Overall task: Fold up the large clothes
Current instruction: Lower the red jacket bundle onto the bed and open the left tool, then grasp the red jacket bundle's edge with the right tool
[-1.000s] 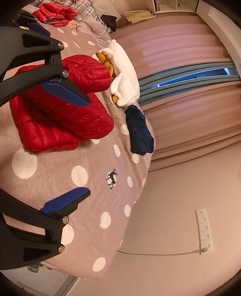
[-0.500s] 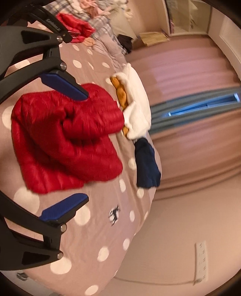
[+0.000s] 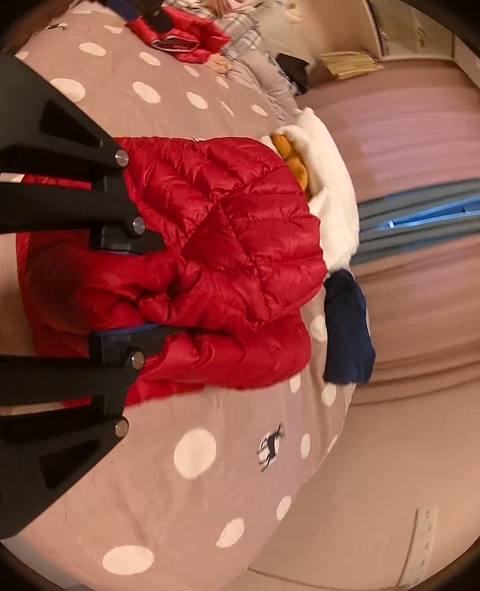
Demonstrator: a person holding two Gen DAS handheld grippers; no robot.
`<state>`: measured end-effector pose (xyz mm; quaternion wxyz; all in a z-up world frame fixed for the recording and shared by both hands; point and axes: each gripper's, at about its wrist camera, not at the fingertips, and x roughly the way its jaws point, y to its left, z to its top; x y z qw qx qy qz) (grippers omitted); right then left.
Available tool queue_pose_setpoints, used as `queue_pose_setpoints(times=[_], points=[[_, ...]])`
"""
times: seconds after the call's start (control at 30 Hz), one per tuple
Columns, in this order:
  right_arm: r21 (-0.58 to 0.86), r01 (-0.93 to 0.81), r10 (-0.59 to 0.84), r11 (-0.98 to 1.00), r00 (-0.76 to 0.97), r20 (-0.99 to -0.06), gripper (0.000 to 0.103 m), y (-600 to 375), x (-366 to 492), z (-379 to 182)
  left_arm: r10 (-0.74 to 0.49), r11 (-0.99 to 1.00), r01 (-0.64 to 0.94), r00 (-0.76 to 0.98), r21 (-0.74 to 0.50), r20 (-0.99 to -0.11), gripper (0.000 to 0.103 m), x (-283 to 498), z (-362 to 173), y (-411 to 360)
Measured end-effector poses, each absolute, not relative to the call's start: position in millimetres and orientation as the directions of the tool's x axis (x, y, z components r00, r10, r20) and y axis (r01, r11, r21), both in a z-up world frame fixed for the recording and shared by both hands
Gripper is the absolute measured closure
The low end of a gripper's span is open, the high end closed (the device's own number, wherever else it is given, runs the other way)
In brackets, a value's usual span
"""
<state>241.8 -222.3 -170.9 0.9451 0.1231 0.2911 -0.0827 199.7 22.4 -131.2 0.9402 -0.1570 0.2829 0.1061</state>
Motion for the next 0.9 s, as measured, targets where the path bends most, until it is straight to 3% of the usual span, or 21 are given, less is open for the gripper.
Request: queue_pose_setpoints(times=[0.17, 0.43, 0.57, 0.9], points=[[0.148, 0.26, -0.137, 0.954, 0.82, -0.556, 0.077, -232, 222, -174, 0.101, 0.941, -0.264, 0.814, -0.21, -0.572, 0.034, 199, -134, 10], [0.032, 0.432, -0.315, 0.901, 0.703, -0.638, 0.073, -265, 221, -218, 0.093, 0.951, -0.245, 0.807, -0.188, -0.583, 0.034, 199, -137, 3], [0.108, 0.454, -0.238, 0.885, 0.639, -0.731, 0.073, -284, 239, -254, 0.076, 0.953, -0.235, 0.795, -0.189, -0.602, 0.034, 202, -142, 1], [0.117, 0.427, -0.224, 0.897, 0.665, -0.712, 0.071, -278, 252, -266, 0.038, 0.966, -0.185, 0.792, -0.18, -0.609, 0.034, 200, -146, -11]])
